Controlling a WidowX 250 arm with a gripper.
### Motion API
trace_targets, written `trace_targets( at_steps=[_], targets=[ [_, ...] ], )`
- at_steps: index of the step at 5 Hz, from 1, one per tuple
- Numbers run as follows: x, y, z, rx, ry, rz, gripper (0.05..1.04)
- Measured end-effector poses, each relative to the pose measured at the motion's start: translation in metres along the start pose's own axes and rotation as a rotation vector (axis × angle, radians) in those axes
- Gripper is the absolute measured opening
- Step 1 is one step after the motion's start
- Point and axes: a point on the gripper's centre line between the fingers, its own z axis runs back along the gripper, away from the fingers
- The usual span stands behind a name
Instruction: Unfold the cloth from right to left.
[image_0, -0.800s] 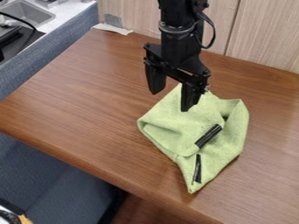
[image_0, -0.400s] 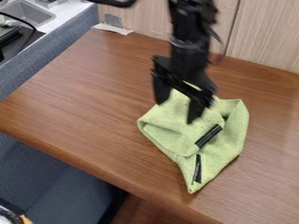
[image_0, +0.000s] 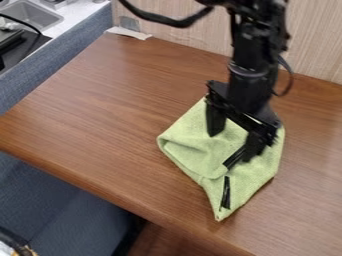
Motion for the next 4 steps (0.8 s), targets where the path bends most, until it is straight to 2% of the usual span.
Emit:
trace_targets(
  at_steps=[3, 4],
  targets=[
    [0.005, 0.002, -0.019, 0.040, 0.039, 0.012, 0.999],
    [0.005, 0.004, -0.025, 0.050, 0.073, 0.029, 0.957]
  ],
)
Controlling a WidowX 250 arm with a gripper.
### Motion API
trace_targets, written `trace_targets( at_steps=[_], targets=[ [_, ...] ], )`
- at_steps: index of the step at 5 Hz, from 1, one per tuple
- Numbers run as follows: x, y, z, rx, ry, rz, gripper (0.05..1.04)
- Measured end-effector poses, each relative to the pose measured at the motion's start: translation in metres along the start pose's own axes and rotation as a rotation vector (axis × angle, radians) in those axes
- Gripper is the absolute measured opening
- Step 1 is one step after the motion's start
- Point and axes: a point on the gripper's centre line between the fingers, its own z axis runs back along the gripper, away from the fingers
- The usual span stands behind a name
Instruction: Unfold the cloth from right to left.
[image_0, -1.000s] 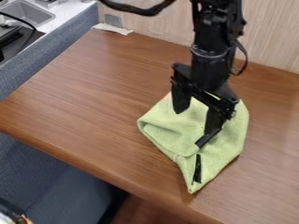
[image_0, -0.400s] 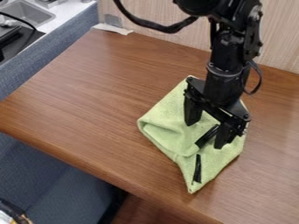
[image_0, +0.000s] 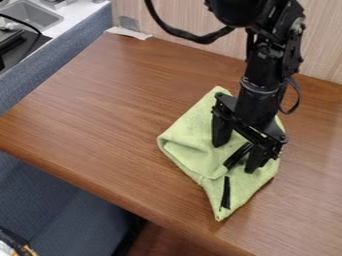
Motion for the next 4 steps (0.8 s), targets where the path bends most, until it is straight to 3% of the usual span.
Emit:
trace_targets(
  at_steps=[1, 3, 4],
  targets=[
    [-0.0005, 0.0010, -0.0010, 0.006, 0.005, 0.005, 0.806],
    [0.0000, 0.0024, -0.0015, 0.006, -0.004, 0.026, 0.243],
    [-0.0045, 0.0090, -0.0003, 0.003, -0.004, 0.049, 0.098]
  ],
)
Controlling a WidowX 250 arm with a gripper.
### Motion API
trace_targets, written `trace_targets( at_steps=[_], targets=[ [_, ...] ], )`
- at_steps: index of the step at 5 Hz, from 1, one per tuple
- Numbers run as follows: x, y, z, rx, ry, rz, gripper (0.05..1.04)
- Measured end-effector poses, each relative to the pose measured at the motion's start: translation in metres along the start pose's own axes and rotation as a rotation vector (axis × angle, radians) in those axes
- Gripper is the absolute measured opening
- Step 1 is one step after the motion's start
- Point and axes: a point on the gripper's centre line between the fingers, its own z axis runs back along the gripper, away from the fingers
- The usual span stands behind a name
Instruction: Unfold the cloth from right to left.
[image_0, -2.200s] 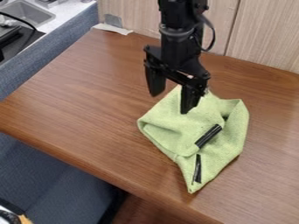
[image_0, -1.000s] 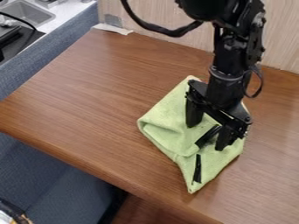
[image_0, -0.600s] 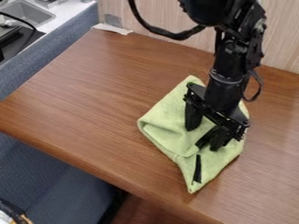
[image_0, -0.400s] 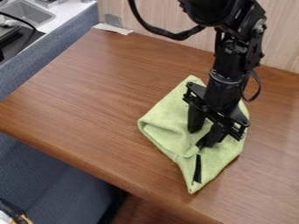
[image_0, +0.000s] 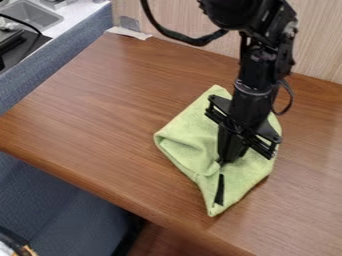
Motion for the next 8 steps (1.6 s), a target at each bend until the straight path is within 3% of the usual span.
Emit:
trace_targets(
  at_steps=[2, 3, 5, 8],
  targets=[
    [-0.007, 0.016, 0.029, 0.002, -0.047, 0.054, 0.059],
    [-0.007, 0.034, 0.048, -0.022, -0.068, 0.097, 0.059],
    [-0.003, 0.098, 0.079, -0.042, -0.125, 0.217, 0.058],
    [-0.020, 0.190, 0.018, -0.136, -0.029, 0.395, 0.058]
  ],
)
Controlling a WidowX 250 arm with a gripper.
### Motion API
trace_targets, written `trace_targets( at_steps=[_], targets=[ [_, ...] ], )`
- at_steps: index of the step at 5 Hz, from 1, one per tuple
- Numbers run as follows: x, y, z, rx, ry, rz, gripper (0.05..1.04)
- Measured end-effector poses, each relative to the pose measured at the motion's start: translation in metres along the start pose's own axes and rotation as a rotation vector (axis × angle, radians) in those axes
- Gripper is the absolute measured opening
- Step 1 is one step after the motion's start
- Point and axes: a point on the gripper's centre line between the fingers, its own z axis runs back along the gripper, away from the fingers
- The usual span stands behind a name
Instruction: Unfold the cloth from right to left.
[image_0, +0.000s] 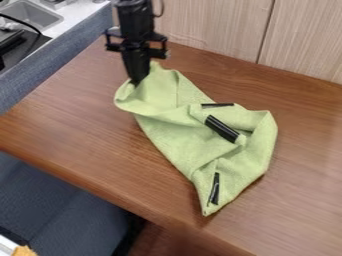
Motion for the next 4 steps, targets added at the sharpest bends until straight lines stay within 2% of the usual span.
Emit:
trace_targets(
  at_steps=[1, 2, 3, 4],
  targets=[
    [-0.004, 0.015, -0.009, -0.007, 0.020, 0.036, 0.085],
    [-0.007, 0.023, -0.010, 0.012, 0.026, 0.076, 0.242],
    [-0.012, 0.027, -0.011, 0.013, 0.040, 0.098, 0.509],
    [-0.014, 0.030, -0.011, 0.017, 0.047, 0.110, 0.820]
  ],
)
